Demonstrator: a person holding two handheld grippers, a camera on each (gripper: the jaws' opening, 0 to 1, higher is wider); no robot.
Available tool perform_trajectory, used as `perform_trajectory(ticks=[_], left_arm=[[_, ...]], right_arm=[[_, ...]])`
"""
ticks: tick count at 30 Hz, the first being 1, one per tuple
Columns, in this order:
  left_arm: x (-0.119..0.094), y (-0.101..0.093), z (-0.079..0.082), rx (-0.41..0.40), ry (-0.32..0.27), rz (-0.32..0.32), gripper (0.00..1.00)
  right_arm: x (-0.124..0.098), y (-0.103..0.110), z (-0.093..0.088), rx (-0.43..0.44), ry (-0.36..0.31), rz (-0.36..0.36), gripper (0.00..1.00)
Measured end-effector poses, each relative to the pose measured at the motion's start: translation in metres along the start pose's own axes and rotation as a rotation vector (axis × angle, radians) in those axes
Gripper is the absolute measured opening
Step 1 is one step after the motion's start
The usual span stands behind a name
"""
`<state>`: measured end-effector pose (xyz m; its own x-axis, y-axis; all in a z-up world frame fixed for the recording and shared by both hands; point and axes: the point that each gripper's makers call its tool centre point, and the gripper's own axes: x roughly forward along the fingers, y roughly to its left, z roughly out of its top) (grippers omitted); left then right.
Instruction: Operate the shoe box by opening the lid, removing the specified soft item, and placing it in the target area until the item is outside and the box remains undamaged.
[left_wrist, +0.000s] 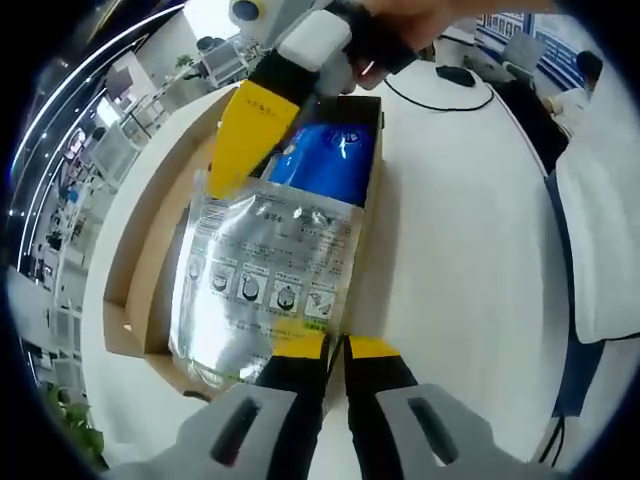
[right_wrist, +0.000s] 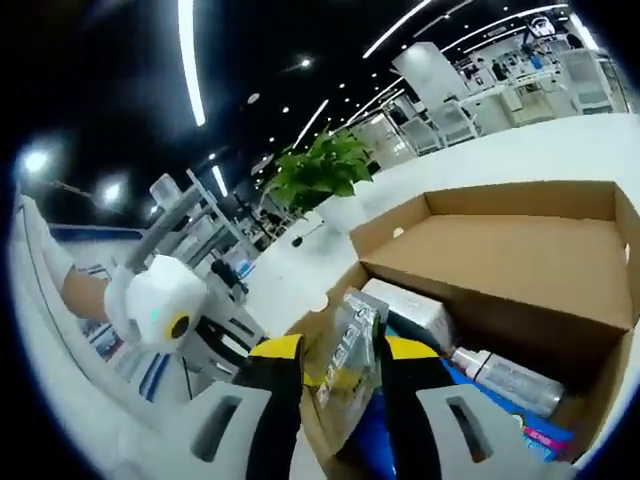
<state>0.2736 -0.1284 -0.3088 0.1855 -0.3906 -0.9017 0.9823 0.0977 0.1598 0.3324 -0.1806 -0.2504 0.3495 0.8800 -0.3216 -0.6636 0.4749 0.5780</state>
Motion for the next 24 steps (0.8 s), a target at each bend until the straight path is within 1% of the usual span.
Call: perform_trajectory(ticks=[2, 4, 5, 6, 9, 13, 14, 15, 17, 18, 19, 20, 21, 22, 23, 24], left_arm=[[0.000, 0.000, 0.000, 0.000, -0.001, 0.000, 0.05], [0.000, 0.000, 0.000, 0.003, -0.001, 0.001, 0.05], [0.000, 0.001, 0.000, 0.004, 0.001, 0.004, 0.05], [0.000, 0.000, 0.000, 0.005, 0.000, 0.003, 0.05], [0.000, 0.001, 0.000, 0.000, -0.001, 0.001, 0.05], [0.001, 0.001, 0.000, 0.002, -0.001, 0.002, 0.05], [0.001, 0.001, 0.000, 0.001, -0.001, 0.002, 0.05], [0.001, 0.001, 0.000, 0.001, -0.001, 0.002, 0.05], [0.001, 0.001, 0.000, 0.000, -0.002, 0.000, 0.05], [0.001, 0.001, 0.000, -0.001, -0.003, -0.002, 0.05], [0.001, 0.001, 0.001, -0.001, -0.003, -0.001, 0.05], [0.001, 0.001, 0.001, -0.002, -0.002, -0.001, 0.05], [0.001, 0.002, 0.001, 0.001, -0.002, -0.001, 0.05], [0.001, 0.002, 0.001, 0.003, 0.000, -0.002, 0.05], [0.001, 0.002, 0.000, 0.005, 0.000, -0.002, 0.05], [0.001, 0.002, 0.000, 0.003, 0.000, -0.002, 0.05]], right_arm=[[0.002, -0.001, 0.000, 0.039, 0.003, 0.026, 0.29], [0.004, -0.004, -0.002, 0.033, 0.019, 0.022, 0.29], [0.006, -0.017, -0.013, 0.023, 0.080, -0.017, 0.29], [0.008, -0.023, -0.016, 0.026, 0.097, -0.040, 0.28], [0.014, -0.024, -0.017, 0.040, 0.101, -0.027, 0.28], [0.009, -0.022, -0.014, 0.060, 0.086, -0.017, 0.25], [0.005, -0.014, -0.006, 0.089, 0.048, 0.022, 0.24], [0.002, -0.008, -0.001, 0.105, 0.028, 0.048, 0.21], [-0.004, 0.004, 0.011, 0.097, -0.015, 0.105, 0.16], [-0.004, 0.014, 0.021, 0.087, -0.052, 0.168, 0.16], [-0.001, 0.015, 0.018, 0.076, -0.018, 0.180, 0.16], [0.004, 0.009, 0.015, 0.047, 0.013, 0.150, 0.15], [0.005, 0.005, 0.013, -0.007, 0.038, 0.146, 0.13], [0.006, 0.001, 0.013, -0.021, 0.042, 0.134, 0.13], [0.008, -0.004, 0.014, -0.006, 0.034, 0.115, 0.14], [0.008, -0.010, 0.013, 0.002, 0.036, 0.083, 0.19]])
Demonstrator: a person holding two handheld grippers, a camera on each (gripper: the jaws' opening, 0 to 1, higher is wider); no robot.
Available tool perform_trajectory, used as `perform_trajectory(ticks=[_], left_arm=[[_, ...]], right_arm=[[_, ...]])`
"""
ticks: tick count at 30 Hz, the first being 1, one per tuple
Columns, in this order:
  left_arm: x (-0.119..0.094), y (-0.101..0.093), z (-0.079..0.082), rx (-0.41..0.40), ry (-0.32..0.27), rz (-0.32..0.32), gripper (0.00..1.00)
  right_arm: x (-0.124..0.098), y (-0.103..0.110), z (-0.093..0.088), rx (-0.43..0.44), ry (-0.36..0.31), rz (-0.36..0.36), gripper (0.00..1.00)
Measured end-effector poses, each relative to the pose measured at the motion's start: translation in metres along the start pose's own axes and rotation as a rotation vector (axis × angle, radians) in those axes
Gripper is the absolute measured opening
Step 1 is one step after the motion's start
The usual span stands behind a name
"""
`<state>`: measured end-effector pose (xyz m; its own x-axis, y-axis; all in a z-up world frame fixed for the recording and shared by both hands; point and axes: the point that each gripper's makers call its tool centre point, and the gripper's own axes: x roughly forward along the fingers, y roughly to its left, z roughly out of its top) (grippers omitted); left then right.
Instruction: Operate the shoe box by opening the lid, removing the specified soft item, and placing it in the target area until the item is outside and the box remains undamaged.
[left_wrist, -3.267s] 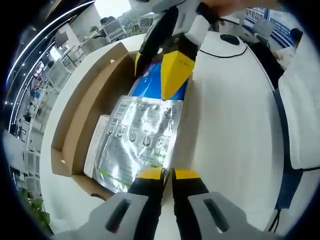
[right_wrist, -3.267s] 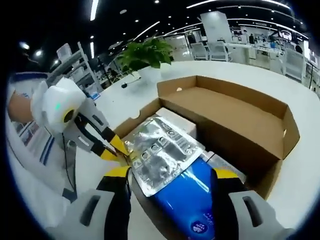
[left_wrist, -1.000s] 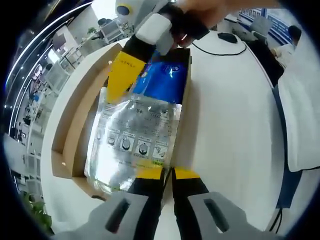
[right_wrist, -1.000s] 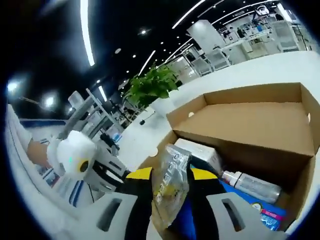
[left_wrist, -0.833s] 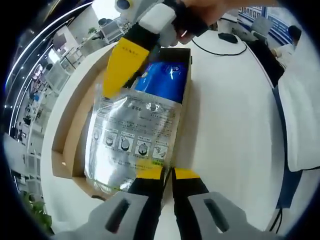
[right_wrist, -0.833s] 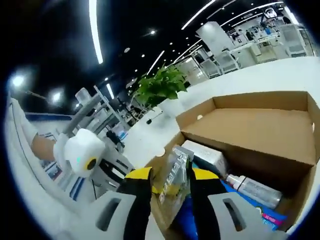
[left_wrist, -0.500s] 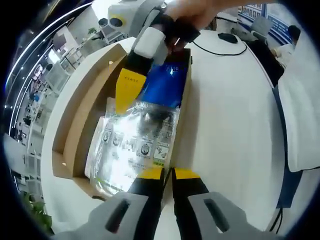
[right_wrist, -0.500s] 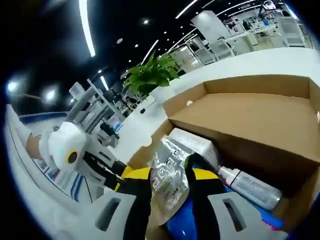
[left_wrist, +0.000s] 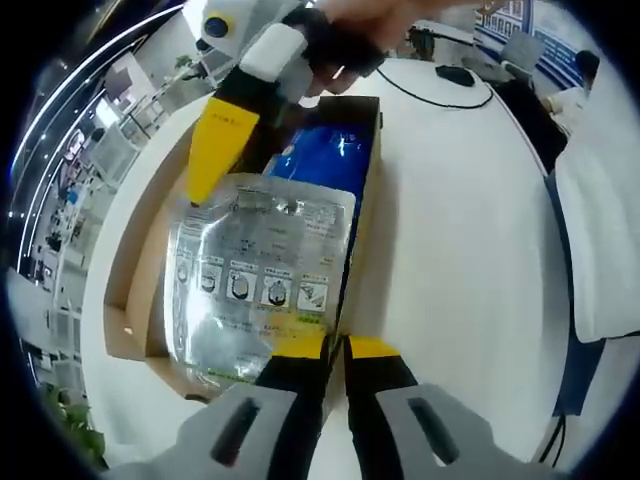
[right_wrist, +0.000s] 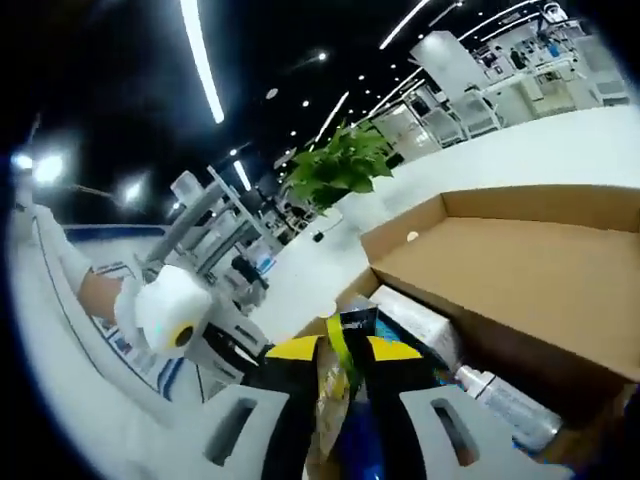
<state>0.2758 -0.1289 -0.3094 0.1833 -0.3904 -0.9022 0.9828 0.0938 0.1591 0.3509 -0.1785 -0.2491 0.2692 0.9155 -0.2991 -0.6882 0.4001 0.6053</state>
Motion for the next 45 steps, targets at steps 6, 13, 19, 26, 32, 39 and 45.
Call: perform_trajectory(ticks=[6, 13, 19, 26, 32, 39, 45], left_arm=[[-0.001, -0.001, 0.000, -0.003, -0.002, 0.001, 0.05], [-0.001, -0.001, 0.000, -0.004, -0.002, -0.001, 0.05], [0.000, -0.001, 0.000, -0.001, -0.001, 0.000, 0.05], [0.000, -0.001, 0.001, -0.001, 0.001, -0.001, 0.05], [0.000, -0.001, 0.001, 0.000, 0.003, 0.000, 0.05], [0.000, -0.001, 0.001, 0.002, 0.004, 0.000, 0.05], [0.000, -0.001, 0.000, 0.001, 0.004, 0.000, 0.05]], right_arm=[[0.007, -0.008, -0.025, 0.010, 0.067, -0.052, 0.31], [0.013, -0.024, -0.034, 0.066, 0.082, -0.109, 0.24], [0.012, -0.022, -0.035, 0.082, 0.076, -0.096, 0.23], [0.014, -0.020, -0.038, 0.098, 0.084, -0.083, 0.23], [0.009, -0.007, -0.027, 0.063, 0.070, -0.051, 0.22], [0.014, 0.013, -0.017, 0.043, 0.050, 0.031, 0.21], [0.031, 0.011, -0.021, 0.083, 0.054, 0.043, 0.21]])
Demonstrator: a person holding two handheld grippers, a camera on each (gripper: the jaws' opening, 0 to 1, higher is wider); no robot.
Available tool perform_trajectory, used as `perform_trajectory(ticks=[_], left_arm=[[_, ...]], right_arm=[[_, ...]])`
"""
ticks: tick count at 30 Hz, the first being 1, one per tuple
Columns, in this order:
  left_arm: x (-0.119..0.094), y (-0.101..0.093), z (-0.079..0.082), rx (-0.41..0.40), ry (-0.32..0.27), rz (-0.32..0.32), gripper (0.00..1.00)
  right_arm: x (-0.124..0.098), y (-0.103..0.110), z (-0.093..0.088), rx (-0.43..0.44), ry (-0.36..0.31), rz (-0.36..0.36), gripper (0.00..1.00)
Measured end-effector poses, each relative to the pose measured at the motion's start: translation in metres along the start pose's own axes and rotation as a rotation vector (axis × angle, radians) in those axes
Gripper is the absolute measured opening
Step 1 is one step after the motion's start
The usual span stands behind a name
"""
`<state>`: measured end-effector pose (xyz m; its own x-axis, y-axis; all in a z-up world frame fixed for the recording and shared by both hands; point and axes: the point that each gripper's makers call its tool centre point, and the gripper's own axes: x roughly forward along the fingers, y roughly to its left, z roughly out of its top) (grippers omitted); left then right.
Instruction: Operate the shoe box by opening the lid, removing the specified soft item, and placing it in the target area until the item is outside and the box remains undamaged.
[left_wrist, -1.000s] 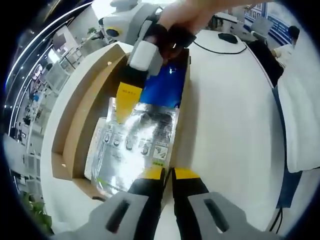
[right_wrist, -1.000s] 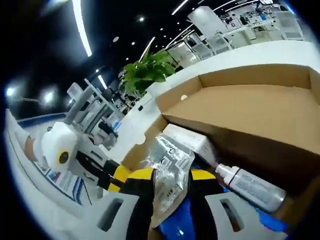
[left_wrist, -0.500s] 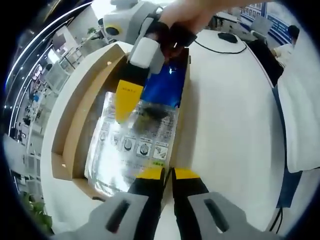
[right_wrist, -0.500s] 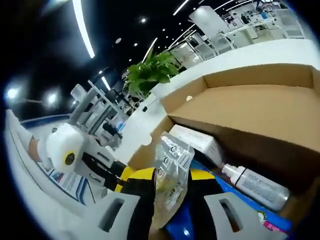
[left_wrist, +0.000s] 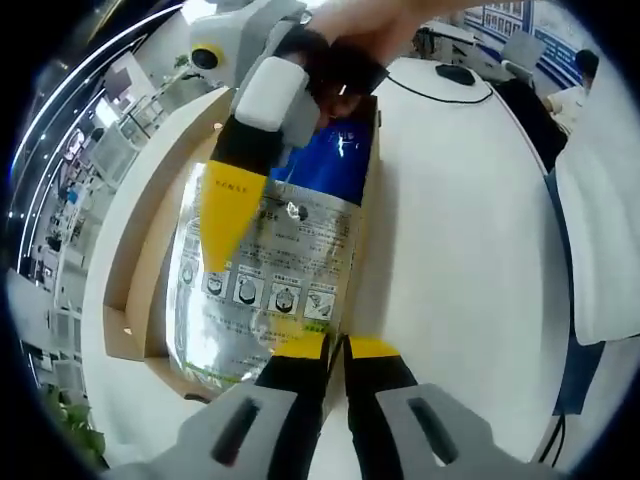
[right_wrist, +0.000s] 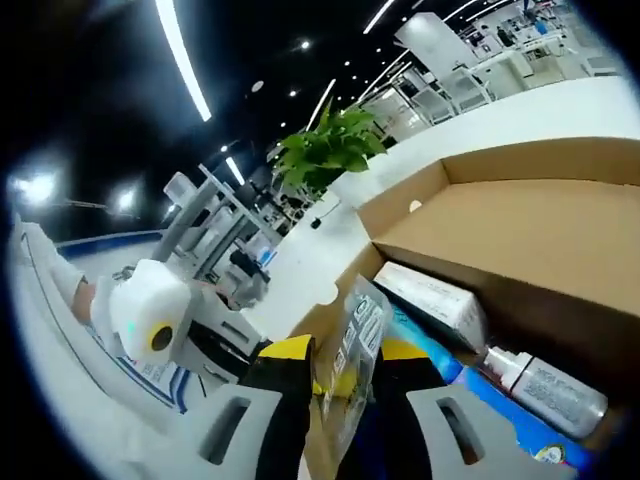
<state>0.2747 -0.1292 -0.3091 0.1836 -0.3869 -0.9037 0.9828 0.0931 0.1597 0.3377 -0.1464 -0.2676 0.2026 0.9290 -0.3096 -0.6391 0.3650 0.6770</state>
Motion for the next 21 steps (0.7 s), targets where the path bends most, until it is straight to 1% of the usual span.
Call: perform_trajectory(ticks=[4, 7, 13, 16, 18, 21], left_arm=[[0.000, 0.000, 0.000, 0.000, -0.001, 0.000, 0.05], [0.000, 0.000, 0.000, -0.001, -0.002, 0.001, 0.05], [0.000, 0.000, 0.000, -0.004, -0.006, 0.000, 0.05], [0.000, 0.000, 0.000, -0.001, -0.006, 0.002, 0.05], [0.000, 0.000, 0.000, -0.004, -0.008, 0.001, 0.05], [0.000, 0.000, 0.000, -0.003, -0.007, 0.002, 0.05]], right_arm=[[0.010, -0.001, -0.002, 0.022, 0.005, 0.006, 0.21], [0.013, 0.000, -0.003, 0.027, 0.009, 0.011, 0.21], [0.030, 0.002, -0.009, 0.051, 0.044, 0.019, 0.18], [0.033, 0.003, -0.012, 0.046, 0.055, 0.019, 0.16], [0.033, 0.002, -0.015, 0.037, 0.064, 0.013, 0.12], [0.032, 0.002, -0.014, 0.041, 0.056, 0.014, 0.11]])
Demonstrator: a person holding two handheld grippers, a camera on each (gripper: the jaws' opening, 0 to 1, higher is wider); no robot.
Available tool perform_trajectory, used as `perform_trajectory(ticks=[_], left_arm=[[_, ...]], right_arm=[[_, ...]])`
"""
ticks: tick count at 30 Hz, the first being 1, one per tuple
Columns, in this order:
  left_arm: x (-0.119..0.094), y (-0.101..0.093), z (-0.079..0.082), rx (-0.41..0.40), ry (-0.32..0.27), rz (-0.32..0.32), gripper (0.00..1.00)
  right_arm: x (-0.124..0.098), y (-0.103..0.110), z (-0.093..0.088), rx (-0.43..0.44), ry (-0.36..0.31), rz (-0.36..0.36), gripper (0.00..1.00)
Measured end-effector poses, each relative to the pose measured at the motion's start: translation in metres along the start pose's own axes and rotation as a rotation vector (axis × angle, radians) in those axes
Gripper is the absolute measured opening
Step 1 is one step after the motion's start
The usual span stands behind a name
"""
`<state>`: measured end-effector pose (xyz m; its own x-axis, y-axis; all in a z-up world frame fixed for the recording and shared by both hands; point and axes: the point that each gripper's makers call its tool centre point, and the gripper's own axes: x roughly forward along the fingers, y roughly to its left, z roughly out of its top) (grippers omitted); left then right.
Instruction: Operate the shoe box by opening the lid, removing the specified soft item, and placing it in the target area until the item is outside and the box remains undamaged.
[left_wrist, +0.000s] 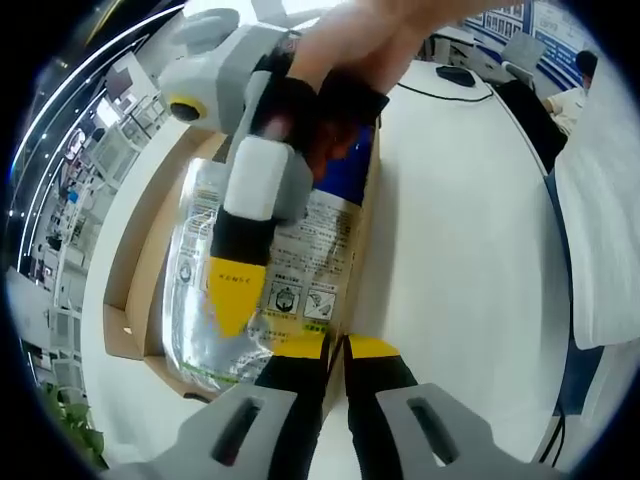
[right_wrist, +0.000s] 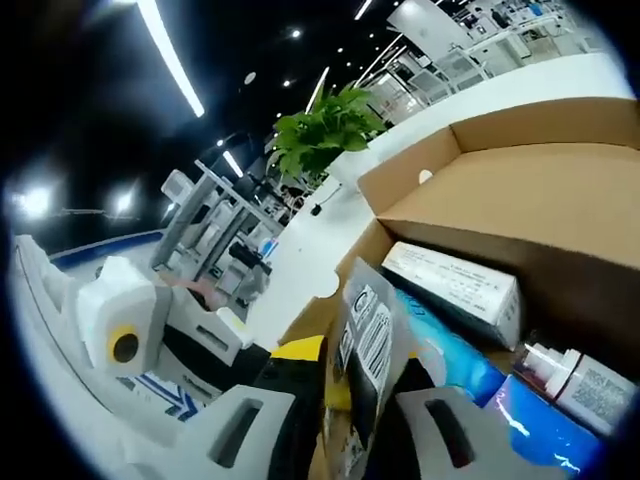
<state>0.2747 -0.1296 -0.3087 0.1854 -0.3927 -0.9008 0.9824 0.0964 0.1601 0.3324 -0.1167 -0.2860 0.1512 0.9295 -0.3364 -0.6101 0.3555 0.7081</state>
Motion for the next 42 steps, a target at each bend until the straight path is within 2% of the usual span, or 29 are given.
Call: perform_trajectory(ticks=[5, 12, 28, 34, 42], left_arm=[[0.000, 0.000, 0.000, -0.002, 0.000, 0.000, 0.05], [0.000, 0.000, 0.000, 0.000, 0.001, 0.000, 0.05], [0.000, 0.000, 0.000, 0.003, 0.004, -0.001, 0.05], [0.000, 0.000, 0.000, 0.002, 0.005, -0.002, 0.05], [0.000, 0.000, -0.001, 0.005, 0.007, -0.003, 0.05]], right_arm=[[-0.001, 0.000, -0.001, -0.019, 0.011, 0.001, 0.07], [-0.001, -0.001, -0.002, -0.004, 0.016, -0.007, 0.02], [-0.002, 0.003, 0.000, -0.010, 0.017, -0.011, 0.01], [-0.007, 0.005, 0.006, -0.021, 0.015, -0.022, 0.00], [-0.011, 0.007, 0.008, 0.004, 0.002, -0.040, 0.00]])
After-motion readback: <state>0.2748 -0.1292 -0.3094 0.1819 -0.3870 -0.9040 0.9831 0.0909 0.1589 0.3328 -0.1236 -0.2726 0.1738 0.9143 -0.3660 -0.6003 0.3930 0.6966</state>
